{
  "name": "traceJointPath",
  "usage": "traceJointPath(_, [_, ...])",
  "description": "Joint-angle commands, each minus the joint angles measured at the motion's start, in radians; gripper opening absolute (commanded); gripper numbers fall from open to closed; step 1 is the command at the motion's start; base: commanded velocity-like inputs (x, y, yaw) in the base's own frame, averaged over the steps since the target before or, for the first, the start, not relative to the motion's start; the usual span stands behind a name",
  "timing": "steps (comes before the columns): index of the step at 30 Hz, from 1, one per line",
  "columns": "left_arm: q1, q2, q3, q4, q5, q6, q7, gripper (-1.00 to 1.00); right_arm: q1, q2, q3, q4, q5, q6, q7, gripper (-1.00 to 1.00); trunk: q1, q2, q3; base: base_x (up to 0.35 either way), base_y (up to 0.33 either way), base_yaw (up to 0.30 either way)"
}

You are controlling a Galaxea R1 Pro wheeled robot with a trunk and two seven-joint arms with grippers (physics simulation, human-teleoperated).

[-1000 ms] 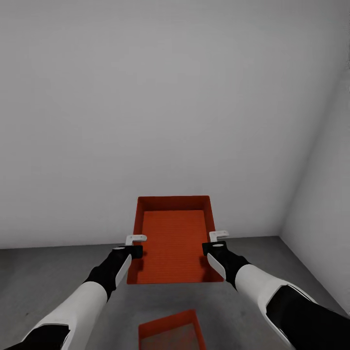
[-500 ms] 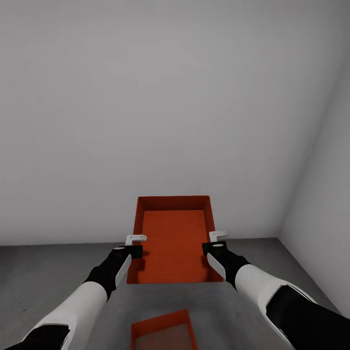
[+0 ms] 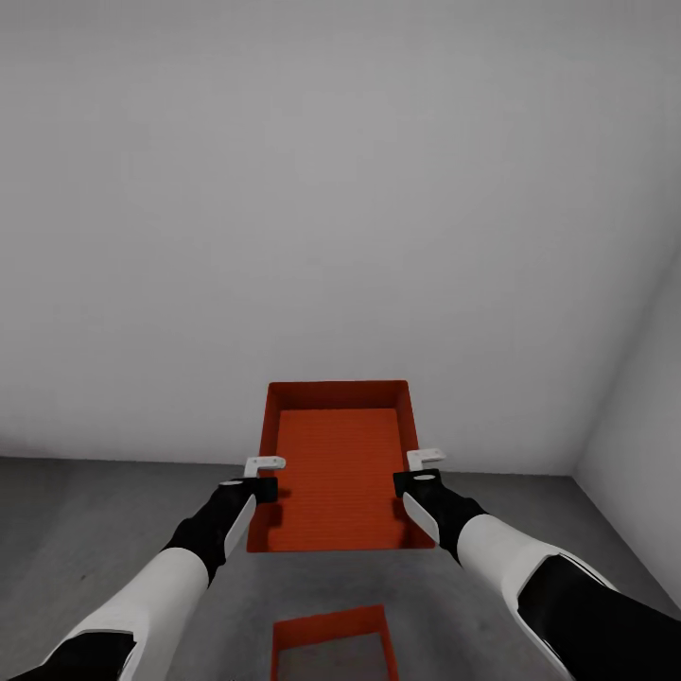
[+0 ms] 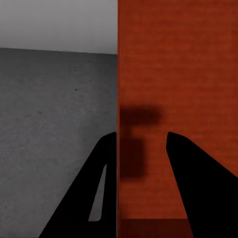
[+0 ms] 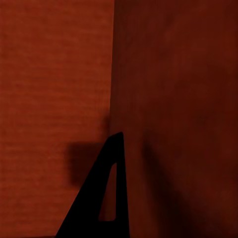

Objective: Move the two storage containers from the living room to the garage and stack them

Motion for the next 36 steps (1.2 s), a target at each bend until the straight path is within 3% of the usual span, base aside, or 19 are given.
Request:
traceJointPath(1, [0.0, 0.0, -0.008, 0.001, 0.015, 0.005, 0.009, -1.0, -0.002, -0.026, -0.017, -0.003, 0.031, -0.049, -0.017, -1.0, 0.001, -0.002, -0.002, 0.0, 0.0, 0.007])
traceJointPath(27, [0.0, 0.0, -0.009, 0.003, 0.013, 0.005, 0.01, -1.0, -0.002, -0.027, -0.017, -0.003, 0.031, -0.049, -0.017, -1.0, 0.001, -0.002, -0.003, -0.071, 0.0, 0.0])
traceJointPath(36, [0.0, 0.0, -0.008, 0.003, 0.013, 0.005, 0.01, -1.0, -0.002, -0.027, -0.017, -0.003, 0.031, -0.048, -0.017, -1.0, 0.001, -0.002, -0.014, 0.0, 0.0, 0.0])
